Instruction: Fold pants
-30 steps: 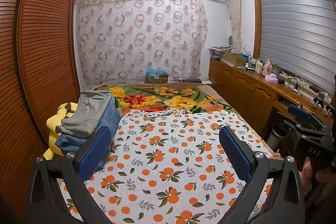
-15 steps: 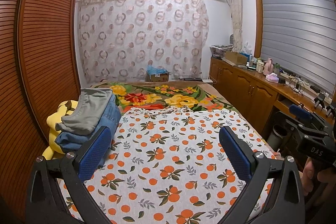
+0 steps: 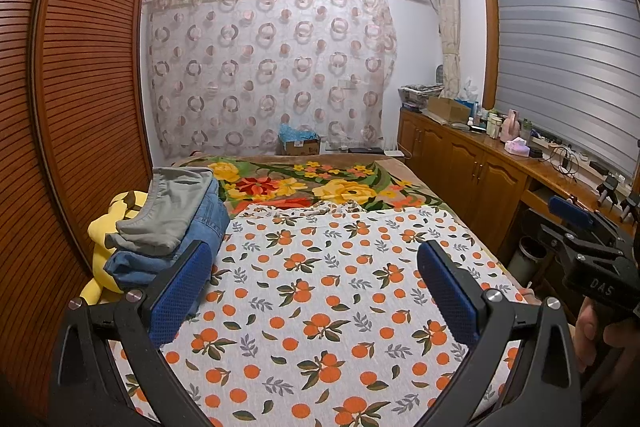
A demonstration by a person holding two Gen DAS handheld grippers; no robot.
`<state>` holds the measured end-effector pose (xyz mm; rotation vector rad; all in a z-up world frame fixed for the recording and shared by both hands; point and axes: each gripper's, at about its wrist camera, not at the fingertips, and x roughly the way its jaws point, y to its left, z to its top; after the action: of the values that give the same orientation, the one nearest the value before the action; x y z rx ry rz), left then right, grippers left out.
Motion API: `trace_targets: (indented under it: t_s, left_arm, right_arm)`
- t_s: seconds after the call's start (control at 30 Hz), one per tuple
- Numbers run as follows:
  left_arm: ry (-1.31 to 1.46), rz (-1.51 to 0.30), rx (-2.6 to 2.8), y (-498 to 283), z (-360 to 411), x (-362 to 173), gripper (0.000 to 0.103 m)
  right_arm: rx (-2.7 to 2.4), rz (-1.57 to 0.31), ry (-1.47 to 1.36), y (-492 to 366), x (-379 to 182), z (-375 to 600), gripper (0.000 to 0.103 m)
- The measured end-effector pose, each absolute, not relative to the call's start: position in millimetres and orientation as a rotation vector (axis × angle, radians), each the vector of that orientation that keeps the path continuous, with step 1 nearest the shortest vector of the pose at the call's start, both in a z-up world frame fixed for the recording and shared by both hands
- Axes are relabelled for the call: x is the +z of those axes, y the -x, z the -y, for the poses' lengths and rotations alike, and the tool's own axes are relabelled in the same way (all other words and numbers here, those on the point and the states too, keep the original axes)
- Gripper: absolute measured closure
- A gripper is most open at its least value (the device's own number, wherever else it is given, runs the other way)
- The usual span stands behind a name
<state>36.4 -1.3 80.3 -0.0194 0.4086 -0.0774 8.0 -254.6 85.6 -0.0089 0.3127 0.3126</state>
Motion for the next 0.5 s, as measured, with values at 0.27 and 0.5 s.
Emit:
trace_targets:
  t_s: [0.27, 0.5]
  left_arm:
    - [0.019, -0.408, -0.077, -36.3, 1.5, 80.7, 0.000]
    - [0.019, -0.409, -0.076, -36.3, 1.5, 80.7, 0.000]
  right_arm:
    - [0.313, -0.312, 0.010, -8.3, 85.6, 255.7, 0.017]
    - [0.315, -0.312, 0.009, -8.5, 85.3, 256.0, 0.017]
